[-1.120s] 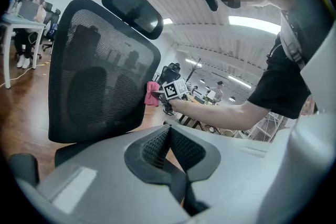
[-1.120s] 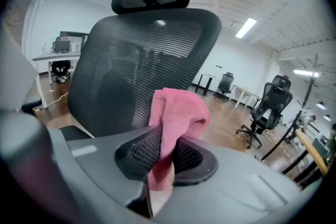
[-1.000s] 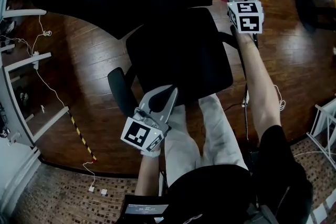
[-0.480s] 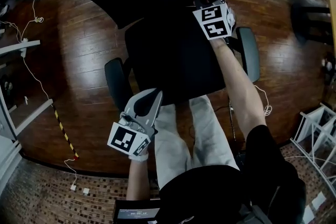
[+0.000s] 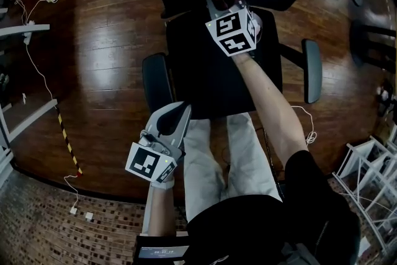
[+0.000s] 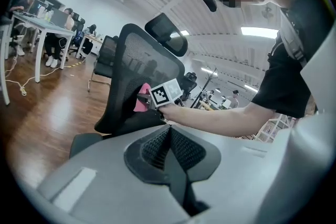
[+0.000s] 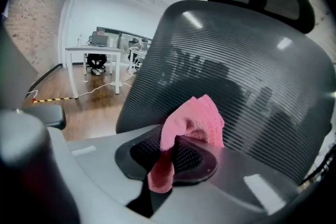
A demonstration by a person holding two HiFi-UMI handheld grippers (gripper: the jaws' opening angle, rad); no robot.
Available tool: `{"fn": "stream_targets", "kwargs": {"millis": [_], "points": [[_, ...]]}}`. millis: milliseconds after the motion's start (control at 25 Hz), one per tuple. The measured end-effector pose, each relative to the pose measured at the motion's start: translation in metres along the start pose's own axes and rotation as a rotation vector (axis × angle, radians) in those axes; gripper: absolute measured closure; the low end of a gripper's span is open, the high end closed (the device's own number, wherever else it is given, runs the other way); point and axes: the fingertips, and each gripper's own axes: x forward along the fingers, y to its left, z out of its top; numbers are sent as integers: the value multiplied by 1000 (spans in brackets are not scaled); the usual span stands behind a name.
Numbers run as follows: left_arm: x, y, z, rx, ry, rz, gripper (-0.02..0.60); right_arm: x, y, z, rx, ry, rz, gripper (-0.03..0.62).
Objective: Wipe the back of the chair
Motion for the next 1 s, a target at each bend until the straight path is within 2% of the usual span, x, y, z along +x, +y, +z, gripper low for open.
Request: {"fn": "stream_targets", "kwargs": {"millis": [160,320,400,480,600,800,1000], "points": [[-13,14,1,-3,-8,17,592,23,69,31,-78,-30,129,551],[-27,26,3,-6,-13,40,592,37,142,65,-167,-94,315,551],[-30,30,2,-7,-13,50,592,41,170,70,-220,-108,386,552],[-33,32,0,-8,-9,56,592,44,183,65,-247,-101,418,551],[-32,28,-3,-7,-5,53,592,45,166,48,-220,-72,380,551],[-19,19,-7,-7,10,28,592,39,92,8,-81,-16,251,551],[2,1,-9,18,43,-23,592,15,24,-41,-28,41,139,551]]}}
